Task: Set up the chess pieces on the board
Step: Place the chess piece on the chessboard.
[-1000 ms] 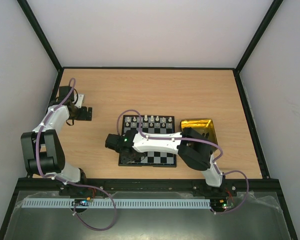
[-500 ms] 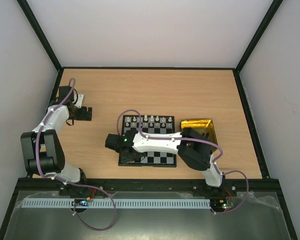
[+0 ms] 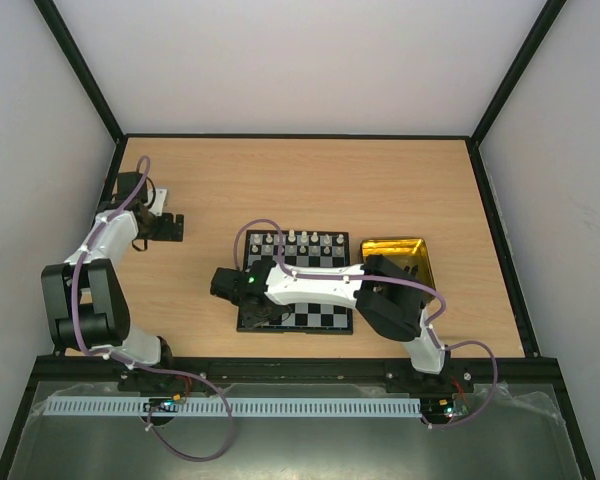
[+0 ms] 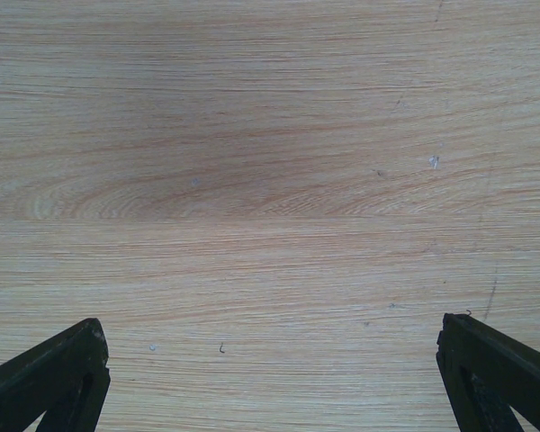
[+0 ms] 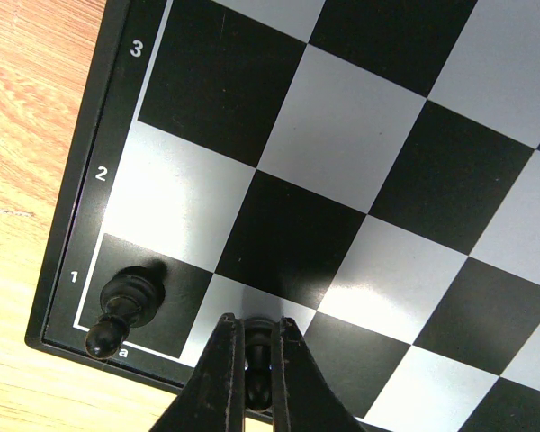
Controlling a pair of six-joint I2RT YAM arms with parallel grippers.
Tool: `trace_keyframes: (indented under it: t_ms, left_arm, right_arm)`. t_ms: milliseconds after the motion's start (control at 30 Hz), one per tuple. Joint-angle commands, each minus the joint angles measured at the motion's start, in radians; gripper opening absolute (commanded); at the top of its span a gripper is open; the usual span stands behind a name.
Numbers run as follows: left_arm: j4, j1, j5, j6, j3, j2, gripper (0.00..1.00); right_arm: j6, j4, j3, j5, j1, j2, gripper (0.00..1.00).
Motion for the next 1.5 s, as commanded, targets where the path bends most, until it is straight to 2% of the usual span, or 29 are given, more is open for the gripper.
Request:
trace_keyframes:
  t_ms: [0,167,300,333,1467]
  left_arm:
    - [-0.011,0.006,0.011,0.003,0.002,-0.022,0.99]
    - [-0.01,0.006,0.011,0.003,0.002,-0.023,0.99]
    - [-0.01,0.005,0.011,0.003,0.002,-0.024,0.99]
    - [-0.011,0.006,0.011,0.003,0.002,-0.024,0.99]
    - [-0.01,0.005,0.013,0.005,0.003,-0.018,0.99]
  right_arm:
    - [0.01,-0.019,-0.017,0.01,0.006,-0.009,0.02]
    - [0.01,-0.02,-0.016,0.01,0.006,-0.011,0.03]
    - [0.01,-0.023,-0.015,0.01,0.006,-0.011,0.19]
    - [0.01,-0.023,-0.014,0.011,0.006,-0.012,0.21]
    - [0.009,-0.039,0.062,-0.034,0.026,-0.005,0.2]
